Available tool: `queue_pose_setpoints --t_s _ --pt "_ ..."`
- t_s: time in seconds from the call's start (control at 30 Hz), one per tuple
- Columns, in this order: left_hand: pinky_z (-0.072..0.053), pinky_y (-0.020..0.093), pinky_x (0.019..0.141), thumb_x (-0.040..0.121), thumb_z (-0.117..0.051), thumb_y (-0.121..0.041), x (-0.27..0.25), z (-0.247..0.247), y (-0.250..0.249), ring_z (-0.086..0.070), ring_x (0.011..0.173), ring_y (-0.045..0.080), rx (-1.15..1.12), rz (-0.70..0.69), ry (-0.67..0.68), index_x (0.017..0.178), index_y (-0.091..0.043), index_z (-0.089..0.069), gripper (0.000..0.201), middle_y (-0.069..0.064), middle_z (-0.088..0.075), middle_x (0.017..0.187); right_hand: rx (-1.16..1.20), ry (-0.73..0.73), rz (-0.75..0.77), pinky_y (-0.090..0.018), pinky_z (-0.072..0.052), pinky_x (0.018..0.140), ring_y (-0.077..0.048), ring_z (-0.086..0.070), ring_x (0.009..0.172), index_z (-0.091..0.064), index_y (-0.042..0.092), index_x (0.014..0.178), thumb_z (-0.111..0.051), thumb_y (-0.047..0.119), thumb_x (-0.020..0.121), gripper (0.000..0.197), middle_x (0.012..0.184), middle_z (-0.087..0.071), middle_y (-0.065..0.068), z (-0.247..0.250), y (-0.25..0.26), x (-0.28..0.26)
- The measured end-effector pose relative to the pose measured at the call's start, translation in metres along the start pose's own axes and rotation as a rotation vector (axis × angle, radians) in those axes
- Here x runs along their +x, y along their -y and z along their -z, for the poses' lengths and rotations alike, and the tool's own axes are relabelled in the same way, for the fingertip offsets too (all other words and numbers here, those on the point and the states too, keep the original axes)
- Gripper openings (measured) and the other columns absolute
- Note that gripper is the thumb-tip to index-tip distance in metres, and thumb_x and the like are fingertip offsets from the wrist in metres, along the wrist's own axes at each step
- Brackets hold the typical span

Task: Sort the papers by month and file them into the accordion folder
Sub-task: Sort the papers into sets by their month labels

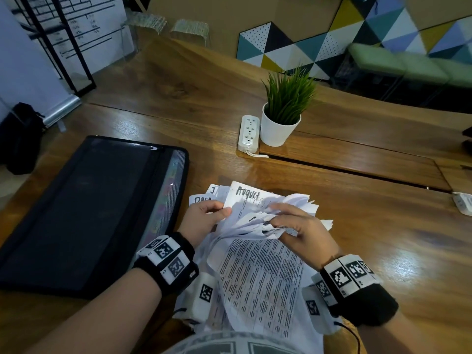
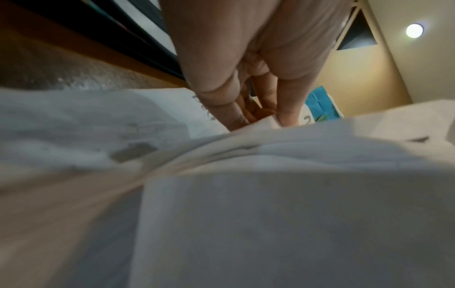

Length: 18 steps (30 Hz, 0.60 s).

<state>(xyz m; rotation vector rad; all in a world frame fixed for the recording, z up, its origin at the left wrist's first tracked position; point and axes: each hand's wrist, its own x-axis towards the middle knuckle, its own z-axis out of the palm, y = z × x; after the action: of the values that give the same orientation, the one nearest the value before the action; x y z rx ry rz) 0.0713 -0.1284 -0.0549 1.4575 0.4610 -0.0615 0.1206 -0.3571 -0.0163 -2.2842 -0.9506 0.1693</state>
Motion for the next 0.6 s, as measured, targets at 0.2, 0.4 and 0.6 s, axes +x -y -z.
queue_pose_setpoints --t_s 0.2,0.4,0.6 --pt "-0.048 0.022 0.058 0.089 -0.06 -0.004 0.0 0.001 -0.003 -0.059 0.07 0.015 0.007 0.024 0.049 0.074 -0.007 -0.062 0.015 0.01 -0.066 0.081 -0.053 -0.061 0.044 -0.03 -0.039 0.092 -0.015 -0.047 0.112 -0.072 0.017 0.088 -0.068 0.001 0.069 0.025 0.097 -0.064 0.012 0.002 0.001 -0.001" --pt "-0.049 0.018 0.067 0.091 -0.056 -0.007 -0.01 -0.001 -0.008 -0.056 0.063 0.009 0.083 0.03 0.227 0.082 0.003 -0.065 0.016 0.006 -0.061 0.07 0.019 -0.028 -0.014 -0.028 -0.046 0.094 -0.012 -0.054 0.114 -0.071 0.017 0.097 -0.071 0.003 0.077 0.024 0.127 -0.055 0.004 0.0 -0.004 0.006" --pt "-0.042 0.019 0.08 0.094 -0.054 -0.013 -0.002 0.002 0.002 -0.058 0.084 -0.001 0.254 -0.061 -0.011 0.088 -0.015 -0.067 0.014 -0.006 -0.066 0.093 0.102 0.049 -0.13 -0.032 -0.045 0.097 -0.009 -0.057 0.107 -0.071 0.021 0.099 -0.071 0.02 0.079 0.02 0.105 -0.063 0.014 0.005 0.0 0.009"
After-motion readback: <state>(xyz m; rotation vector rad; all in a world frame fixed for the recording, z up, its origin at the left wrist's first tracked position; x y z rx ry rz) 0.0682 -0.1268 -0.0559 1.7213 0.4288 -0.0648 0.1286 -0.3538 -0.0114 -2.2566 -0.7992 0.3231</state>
